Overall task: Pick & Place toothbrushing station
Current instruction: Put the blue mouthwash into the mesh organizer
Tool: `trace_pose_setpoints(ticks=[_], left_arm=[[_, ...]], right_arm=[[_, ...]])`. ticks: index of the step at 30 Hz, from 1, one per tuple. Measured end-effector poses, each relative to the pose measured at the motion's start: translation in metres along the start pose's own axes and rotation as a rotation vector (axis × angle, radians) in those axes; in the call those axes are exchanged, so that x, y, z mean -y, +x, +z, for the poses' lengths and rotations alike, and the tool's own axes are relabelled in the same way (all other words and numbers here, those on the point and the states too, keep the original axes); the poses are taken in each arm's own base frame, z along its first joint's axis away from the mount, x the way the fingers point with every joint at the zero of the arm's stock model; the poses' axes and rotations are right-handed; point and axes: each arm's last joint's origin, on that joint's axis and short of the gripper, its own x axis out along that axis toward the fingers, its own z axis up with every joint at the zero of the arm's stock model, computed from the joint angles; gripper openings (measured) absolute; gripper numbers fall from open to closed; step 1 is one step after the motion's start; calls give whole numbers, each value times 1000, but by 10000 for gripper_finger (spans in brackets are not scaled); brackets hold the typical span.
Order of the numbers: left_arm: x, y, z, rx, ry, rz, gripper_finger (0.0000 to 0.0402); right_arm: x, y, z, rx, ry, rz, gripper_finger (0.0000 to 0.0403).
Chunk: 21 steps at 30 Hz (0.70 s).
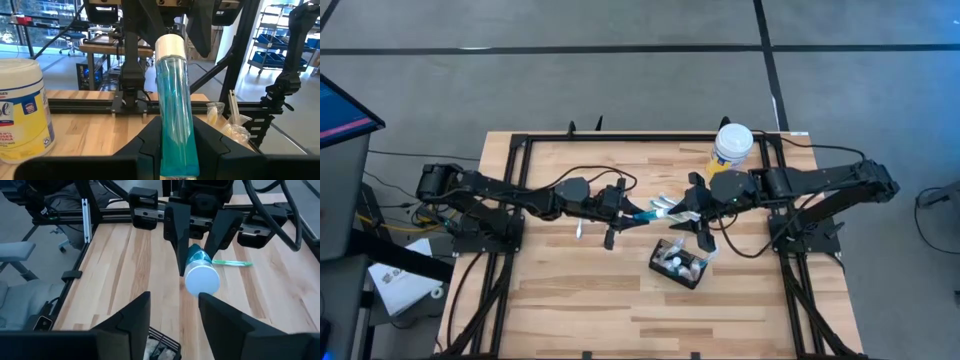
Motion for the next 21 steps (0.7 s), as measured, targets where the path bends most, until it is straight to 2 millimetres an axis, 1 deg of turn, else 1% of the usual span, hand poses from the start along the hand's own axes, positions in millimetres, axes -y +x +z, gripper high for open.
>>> trace_pose_setpoints(ticks=[5,9,12,16,21], left_arm=[[-1,0,0,-3,-3,14,63],[0,0,1,7,0,11,63],[0,0,0,-1,0,7,63],[0,0,-1,-7,-3,18,63],[0,0,3,18,2,16,63]], right_arm=[[4,0,-1,-17,-2,-22,170],[4,-2,2,17,-1,-24,170],[6,5,2,14,-8,-31,169],[12,6,2,6,-2,-49,171],[15,9,8,71,-5,-49,176]])
